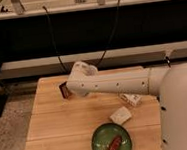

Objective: Knock the eraser over

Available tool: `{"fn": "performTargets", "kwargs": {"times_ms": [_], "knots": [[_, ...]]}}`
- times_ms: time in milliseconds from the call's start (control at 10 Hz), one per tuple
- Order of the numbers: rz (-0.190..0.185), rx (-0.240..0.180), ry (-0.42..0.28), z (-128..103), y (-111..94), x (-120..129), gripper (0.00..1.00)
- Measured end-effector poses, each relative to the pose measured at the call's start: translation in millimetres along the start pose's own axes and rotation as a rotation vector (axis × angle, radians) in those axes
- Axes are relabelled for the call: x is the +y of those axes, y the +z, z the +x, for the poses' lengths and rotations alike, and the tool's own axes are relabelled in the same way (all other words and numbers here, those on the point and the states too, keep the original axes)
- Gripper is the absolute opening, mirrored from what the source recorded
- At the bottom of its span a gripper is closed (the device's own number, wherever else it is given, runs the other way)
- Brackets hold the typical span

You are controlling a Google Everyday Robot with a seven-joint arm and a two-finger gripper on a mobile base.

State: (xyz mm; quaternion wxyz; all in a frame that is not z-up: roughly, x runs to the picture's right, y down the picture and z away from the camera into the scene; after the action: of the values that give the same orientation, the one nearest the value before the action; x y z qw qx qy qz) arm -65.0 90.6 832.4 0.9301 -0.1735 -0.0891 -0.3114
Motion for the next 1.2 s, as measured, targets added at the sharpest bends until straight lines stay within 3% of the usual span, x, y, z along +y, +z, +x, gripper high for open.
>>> {"fn": "performTargets", "kwargs": {"times_ms": [1200], "knots": [[0.043, -0.032, -0.069, -14.3, 23.6, -25.2, 0.03]]}}
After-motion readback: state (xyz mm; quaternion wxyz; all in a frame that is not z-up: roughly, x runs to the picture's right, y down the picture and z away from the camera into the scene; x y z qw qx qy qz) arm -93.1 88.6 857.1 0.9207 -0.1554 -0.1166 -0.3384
